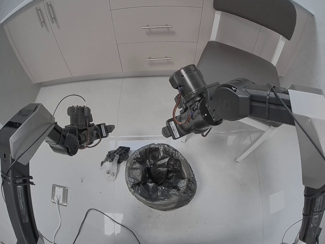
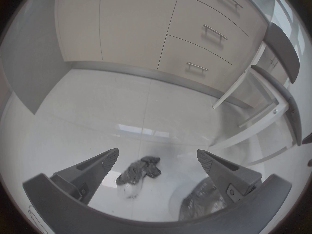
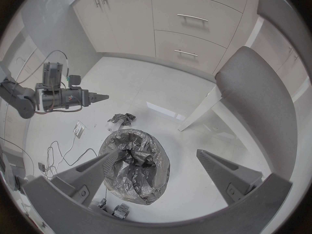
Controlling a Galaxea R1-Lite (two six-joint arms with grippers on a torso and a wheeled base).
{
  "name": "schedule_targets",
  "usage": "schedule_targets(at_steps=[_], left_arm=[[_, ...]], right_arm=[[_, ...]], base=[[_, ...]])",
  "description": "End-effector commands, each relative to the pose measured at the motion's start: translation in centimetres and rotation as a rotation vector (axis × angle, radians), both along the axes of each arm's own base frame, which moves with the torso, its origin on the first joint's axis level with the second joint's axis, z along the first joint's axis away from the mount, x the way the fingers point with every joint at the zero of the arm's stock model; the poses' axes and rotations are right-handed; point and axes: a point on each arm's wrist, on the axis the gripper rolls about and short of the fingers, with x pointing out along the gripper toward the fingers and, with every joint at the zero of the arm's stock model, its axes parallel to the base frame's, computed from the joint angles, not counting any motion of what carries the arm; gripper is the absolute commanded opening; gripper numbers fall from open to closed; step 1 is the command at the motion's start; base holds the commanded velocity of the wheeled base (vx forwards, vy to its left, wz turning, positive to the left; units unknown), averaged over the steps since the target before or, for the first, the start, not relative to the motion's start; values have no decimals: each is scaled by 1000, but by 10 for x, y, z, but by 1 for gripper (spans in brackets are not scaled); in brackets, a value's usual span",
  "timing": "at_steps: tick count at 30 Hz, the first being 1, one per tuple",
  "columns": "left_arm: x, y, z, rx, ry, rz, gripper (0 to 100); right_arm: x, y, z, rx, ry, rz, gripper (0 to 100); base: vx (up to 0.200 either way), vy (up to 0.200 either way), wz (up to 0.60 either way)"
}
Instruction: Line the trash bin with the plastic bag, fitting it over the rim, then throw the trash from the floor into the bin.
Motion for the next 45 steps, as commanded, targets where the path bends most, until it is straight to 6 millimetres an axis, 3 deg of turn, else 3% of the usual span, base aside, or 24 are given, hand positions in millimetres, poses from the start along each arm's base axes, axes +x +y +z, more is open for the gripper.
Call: schedule_targets(at_steps=[1,9,11,14,15,16,18,20,22,23,27,45], left_arm=[[42,7,-40,91,-16,6,100],[87,3,-46,112,24,-5,100],[98,1,-56,114,44,-8,100],[91,-1,-101,127,205,-22,100],[91,-1,-101,127,205,-22,100],[84,-1,-129,134,309,-29,100],[78,-2,-150,142,378,-37,100],[61,-1,-198,155,543,-52,100],[48,0,-225,164,650,-59,100],[32,2,-255,173,768,-65,100],[20,2,-260,171,880,-75,100],[24,-8,-259,296,816,-4,100]], right_arm=[[16,-21,3,16,-3,-59,100],[30,-31,-12,14,28,-98,100],[34,-30,-18,31,32,-109,100],[42,-31,-23,47,12,-116,100],[42,-31,-23,47,12,-116,100],[44,-31,-26,48,11,-119,100],[46,-33,-26,50,11,-127,100],[47,-35,-26,50,11,-131,100],[48,-36,-26,51,11,-134,100],[48,-36,-26,51,9,-136,100],[49,-39,-23,57,3,-141,100],[49,-40,-14,84,-35,-143,100]], base=[[0,0,0],[0,0,0],[0,0,0],[0,0,0],[0,0,0],[0,0,0],[0,0,0],[0,0,0],[0,0,0],[0,0,0],[0,0,0],[0,0,0]])
